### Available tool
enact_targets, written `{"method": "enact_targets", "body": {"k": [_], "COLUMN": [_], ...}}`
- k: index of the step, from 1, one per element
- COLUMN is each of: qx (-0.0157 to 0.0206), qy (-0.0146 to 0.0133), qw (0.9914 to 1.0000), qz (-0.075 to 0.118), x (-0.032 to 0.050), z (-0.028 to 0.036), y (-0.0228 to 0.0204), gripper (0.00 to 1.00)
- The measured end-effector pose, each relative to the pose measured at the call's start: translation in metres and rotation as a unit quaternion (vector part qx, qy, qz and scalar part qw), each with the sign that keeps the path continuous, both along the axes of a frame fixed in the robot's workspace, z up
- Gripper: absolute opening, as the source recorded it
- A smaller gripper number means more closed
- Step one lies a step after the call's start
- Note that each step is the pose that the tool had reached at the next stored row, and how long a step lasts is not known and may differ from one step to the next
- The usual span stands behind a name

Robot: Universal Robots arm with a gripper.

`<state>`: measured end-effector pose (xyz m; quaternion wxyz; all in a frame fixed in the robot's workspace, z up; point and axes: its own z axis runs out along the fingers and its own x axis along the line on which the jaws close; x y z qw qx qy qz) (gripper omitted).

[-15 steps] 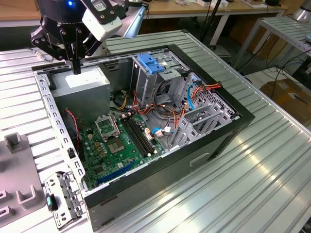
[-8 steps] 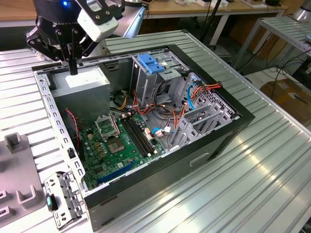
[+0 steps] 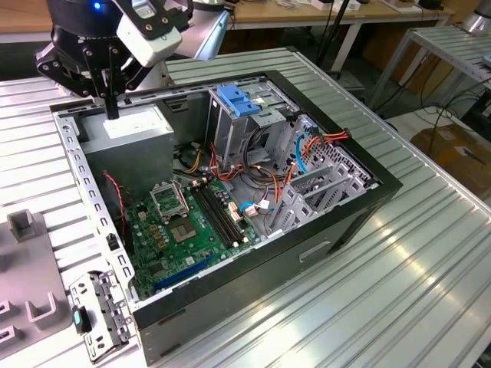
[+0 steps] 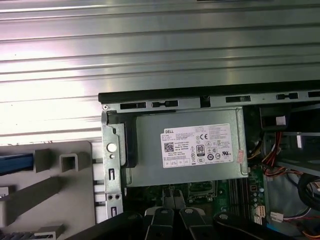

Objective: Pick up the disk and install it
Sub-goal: 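Reach for the disk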

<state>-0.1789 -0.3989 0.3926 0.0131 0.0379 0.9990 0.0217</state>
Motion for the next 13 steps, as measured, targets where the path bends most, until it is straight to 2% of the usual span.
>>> {"method": "enact_targets", "body": {"k": [13], "qx": [0.0000], "qy": [0.0000], "qw": [1.00000], "qz": [0.000], "x": [-0.0106], "z": [-0.0002], "y": [0.0000], "gripper": [0.11]}}
